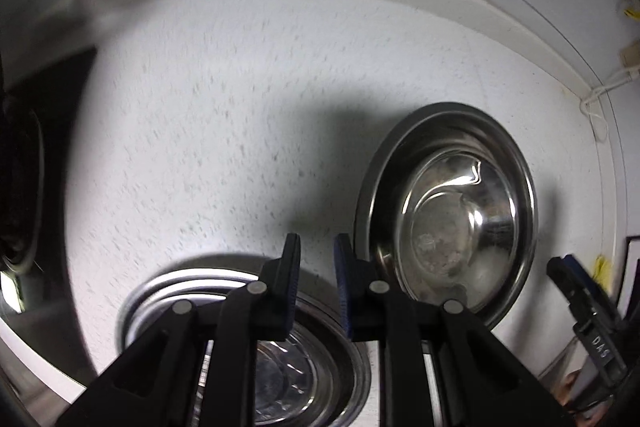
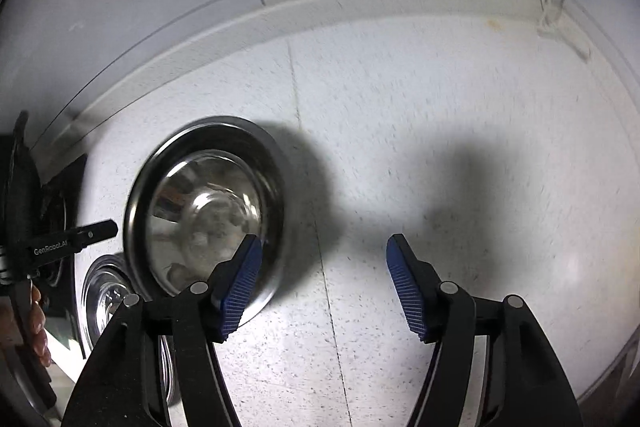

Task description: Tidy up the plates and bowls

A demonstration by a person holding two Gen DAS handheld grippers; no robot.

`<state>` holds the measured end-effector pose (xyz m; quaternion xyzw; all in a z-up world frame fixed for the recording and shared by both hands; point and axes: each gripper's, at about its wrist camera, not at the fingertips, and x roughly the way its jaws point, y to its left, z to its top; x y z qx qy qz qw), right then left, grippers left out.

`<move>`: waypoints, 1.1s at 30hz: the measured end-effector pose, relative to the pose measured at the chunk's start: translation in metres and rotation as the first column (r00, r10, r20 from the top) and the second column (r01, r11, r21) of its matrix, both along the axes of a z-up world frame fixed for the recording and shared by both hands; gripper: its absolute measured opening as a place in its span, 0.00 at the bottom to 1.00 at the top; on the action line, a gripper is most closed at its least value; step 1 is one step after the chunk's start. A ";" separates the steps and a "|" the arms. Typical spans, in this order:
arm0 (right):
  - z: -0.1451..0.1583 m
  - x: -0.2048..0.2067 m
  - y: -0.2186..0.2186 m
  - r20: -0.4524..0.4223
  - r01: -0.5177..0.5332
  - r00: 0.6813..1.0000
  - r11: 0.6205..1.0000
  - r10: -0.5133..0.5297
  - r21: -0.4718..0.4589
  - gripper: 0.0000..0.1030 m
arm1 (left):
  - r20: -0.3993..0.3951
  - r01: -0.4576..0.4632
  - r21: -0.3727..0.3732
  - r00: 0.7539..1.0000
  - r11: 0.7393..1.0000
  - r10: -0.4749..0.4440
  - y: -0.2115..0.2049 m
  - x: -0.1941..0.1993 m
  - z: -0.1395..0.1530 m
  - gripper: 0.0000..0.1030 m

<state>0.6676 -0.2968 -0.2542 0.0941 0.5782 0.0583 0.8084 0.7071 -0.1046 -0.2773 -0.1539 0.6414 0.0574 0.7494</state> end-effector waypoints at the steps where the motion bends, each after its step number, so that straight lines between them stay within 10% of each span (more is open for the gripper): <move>1: -0.004 0.002 -0.001 -0.014 0.008 1.000 1.000 -0.008 0.018 0.58 | -0.008 -0.005 -0.013 1.000 1.000 0.005 0.001 0.001 -0.003 0.17; 18: -0.028 0.017 0.013 -0.080 0.002 0.997 0.998 0.003 0.071 0.58 | -0.016 -0.036 -0.061 0.999 0.997 0.035 0.016 0.021 -0.008 0.15; 20: -0.027 0.017 0.012 -0.080 0.001 0.997 0.997 0.005 0.074 0.73 | -0.001 -0.037 -0.076 0.999 0.996 0.037 0.019 0.019 0.001 0.15; 22: -0.025 0.015 0.009 -0.077 -0.001 0.997 0.997 0.007 0.078 0.92 | 0.022 -0.023 -0.084 0.999 0.996 0.025 0.022 0.018 0.009 0.33; 26: -0.021 0.013 0.005 -0.078 0.000 0.997 0.997 0.006 0.071 0.99 | 0.074 0.017 -0.069 0.997 0.997 -0.012 0.021 0.018 0.024 0.60; 33: -0.017 0.012 -0.004 -0.078 0.021 0.997 0.998 -0.017 0.060 0.99 | 0.045 0.055 -0.079 0.998 0.995 -0.052 0.007 0.019 0.016 0.61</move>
